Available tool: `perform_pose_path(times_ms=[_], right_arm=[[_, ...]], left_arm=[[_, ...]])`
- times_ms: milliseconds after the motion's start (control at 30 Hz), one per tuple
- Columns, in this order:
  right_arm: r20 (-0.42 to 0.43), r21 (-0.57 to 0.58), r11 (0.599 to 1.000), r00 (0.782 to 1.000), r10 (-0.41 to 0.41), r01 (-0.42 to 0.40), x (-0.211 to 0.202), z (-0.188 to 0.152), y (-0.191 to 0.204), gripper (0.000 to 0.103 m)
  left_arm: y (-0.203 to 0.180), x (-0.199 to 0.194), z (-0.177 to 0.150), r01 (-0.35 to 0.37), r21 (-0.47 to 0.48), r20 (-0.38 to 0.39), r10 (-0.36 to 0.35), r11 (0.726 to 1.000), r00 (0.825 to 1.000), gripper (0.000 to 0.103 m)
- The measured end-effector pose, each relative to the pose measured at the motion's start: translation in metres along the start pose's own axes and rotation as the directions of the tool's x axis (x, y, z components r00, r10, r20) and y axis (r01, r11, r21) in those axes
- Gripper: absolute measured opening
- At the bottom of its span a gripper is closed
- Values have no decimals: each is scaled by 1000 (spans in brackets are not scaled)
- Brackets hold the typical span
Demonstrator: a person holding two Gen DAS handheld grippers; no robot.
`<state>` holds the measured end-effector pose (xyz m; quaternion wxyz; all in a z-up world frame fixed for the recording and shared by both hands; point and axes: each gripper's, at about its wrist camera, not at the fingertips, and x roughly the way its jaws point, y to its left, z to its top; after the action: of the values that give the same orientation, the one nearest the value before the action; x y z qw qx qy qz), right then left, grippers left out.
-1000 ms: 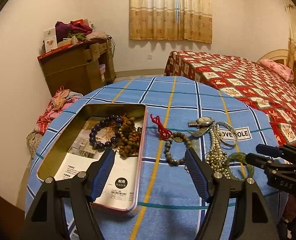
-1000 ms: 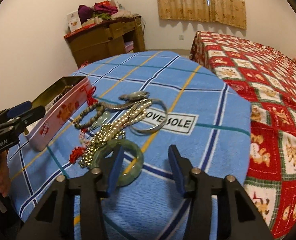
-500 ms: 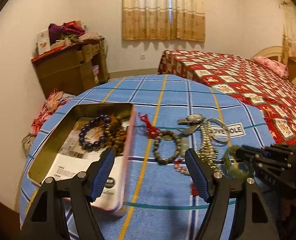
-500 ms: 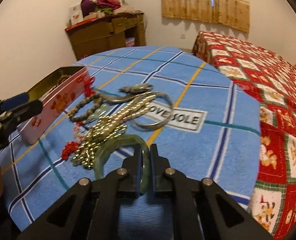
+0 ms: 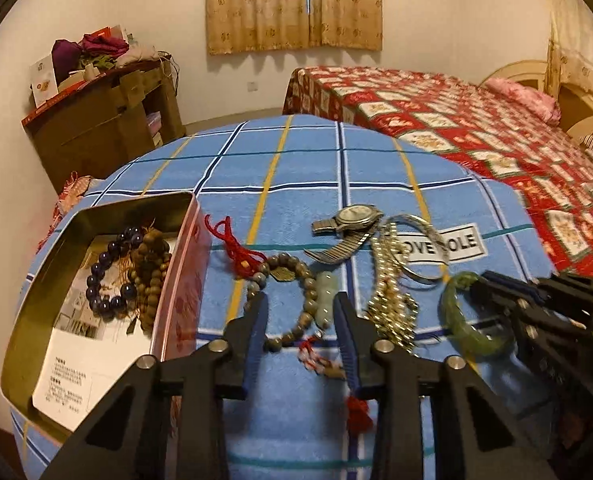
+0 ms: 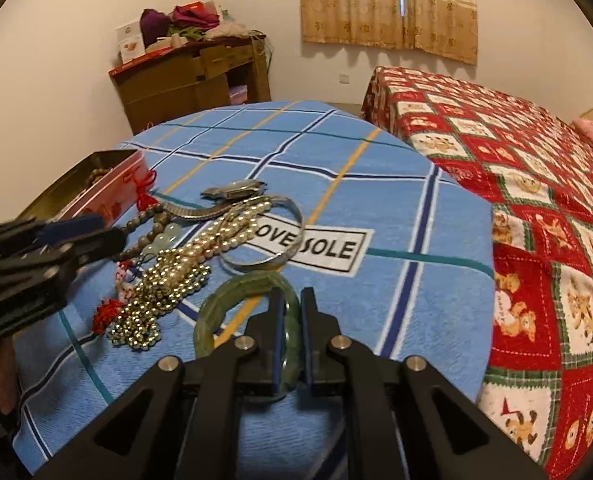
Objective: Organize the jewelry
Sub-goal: 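Close the left tool on the grey bead bracelet while the right tool holds the jade bangle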
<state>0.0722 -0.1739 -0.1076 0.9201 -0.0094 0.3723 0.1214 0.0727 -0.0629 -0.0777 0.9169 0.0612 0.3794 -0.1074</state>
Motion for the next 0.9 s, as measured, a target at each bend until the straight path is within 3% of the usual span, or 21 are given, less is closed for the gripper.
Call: perform_pose_path(times_ms=[400,500,600,767,900], right_arm=[[17,-26,1000,1000,4,-4,3,-4,5,11],[19,-27,1000,1000,4,-3,3,-3,6,11],[21,-30,1000,1000,4,-3,3,-3,6,11],[23,-38,999,1000,2,-1,3,-3,7,11],[24,-37,999,1000,4,-3,3,-3,7,11]], left_arm=[[-1,29,0,9,7,-122,-8,1000,992,23],[2,29,0,24,-10,-118,-25,1000,993,23],[11,24,-1,74,-61,-93,-80,995,992,15],[19,18,-1,44,-107,-69,-51,993,996,15],[14,20,0,8,-67,-84,-13,998,996,15]])
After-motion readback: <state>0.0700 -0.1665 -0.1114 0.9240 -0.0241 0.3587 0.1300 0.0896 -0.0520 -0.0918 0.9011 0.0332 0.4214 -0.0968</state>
